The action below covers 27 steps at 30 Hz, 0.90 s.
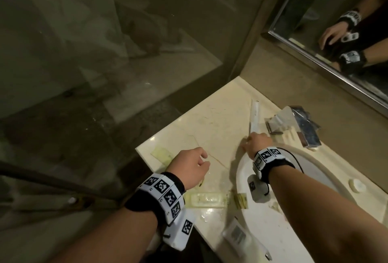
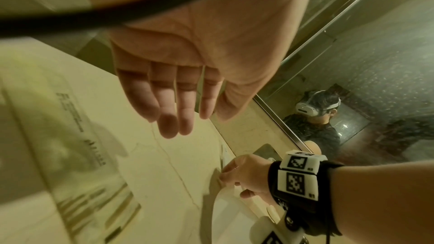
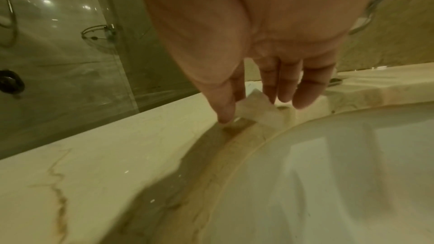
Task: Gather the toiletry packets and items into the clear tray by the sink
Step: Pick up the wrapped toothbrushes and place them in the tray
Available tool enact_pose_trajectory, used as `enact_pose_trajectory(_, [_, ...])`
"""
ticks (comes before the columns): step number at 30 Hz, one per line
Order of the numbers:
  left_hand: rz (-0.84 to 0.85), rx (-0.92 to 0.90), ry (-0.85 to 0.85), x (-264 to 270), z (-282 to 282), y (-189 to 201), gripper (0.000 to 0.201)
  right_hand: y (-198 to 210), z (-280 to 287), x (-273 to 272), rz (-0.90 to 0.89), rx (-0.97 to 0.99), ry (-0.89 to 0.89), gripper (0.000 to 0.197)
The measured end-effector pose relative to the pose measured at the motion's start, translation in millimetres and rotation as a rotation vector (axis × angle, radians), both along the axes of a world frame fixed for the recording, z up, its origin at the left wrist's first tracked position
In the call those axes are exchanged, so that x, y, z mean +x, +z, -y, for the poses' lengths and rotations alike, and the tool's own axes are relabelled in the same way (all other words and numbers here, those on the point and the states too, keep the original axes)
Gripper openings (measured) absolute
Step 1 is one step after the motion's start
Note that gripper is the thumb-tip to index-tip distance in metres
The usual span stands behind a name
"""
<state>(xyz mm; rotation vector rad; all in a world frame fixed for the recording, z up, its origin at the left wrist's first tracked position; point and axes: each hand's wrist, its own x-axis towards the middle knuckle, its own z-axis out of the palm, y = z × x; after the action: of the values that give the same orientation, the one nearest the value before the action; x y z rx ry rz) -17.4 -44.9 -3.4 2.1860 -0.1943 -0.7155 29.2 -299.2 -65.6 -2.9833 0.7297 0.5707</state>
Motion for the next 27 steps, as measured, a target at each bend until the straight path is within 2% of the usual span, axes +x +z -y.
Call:
enact_pose_trajectory(2, [-0.004,-0.005,0.011,1,-4,-1,0.026,2,2,3,0.066,0.042,-0.053,0.026])
enact_pose_trajectory(5, [-0.003,-0.022,0.032,0,-5,-3,0.025,5,4,-2,0.317,0.261,-0.233,0.010])
enact_pose_trajectory(10, [0.040,-0.030,-0.043,-3,4,4,0.025,36,-11,-41,0.745,0.866,-0.680,0.024])
enact_pose_trajectory(13, [0.141,-0.038,-0.131,-2,20,15,0.032,74,-18,-83,0.836,0.989,-0.636,0.021])
enact_pose_trajectory(16, [0.361,-0.048,-0.237,-6,42,25,0.058,111,-14,-129,0.806,0.972,-0.468,0.013])
enact_pose_trajectory(18, [0.473,-0.045,-0.355,-14,61,33,0.070,130,-7,-158,0.775,1.002,-0.440,0.004])
enact_pose_trajectory(19, [0.512,-0.037,-0.433,-20,71,36,0.068,136,-2,-172,0.770,1.027,-0.452,0.007])
enact_pose_trajectory(22, [0.528,-0.082,-0.616,-43,101,38,0.044,149,12,-212,0.820,1.115,-0.519,0.012])
enact_pose_trajectory(24, [0.481,-0.151,-0.651,-60,113,36,0.036,155,18,-239,0.847,1.119,-0.538,0.015])
enact_pose_trajectory(27, [0.446,-0.249,-0.714,-84,130,31,0.035,156,23,-277,0.867,1.108,-0.580,0.014])
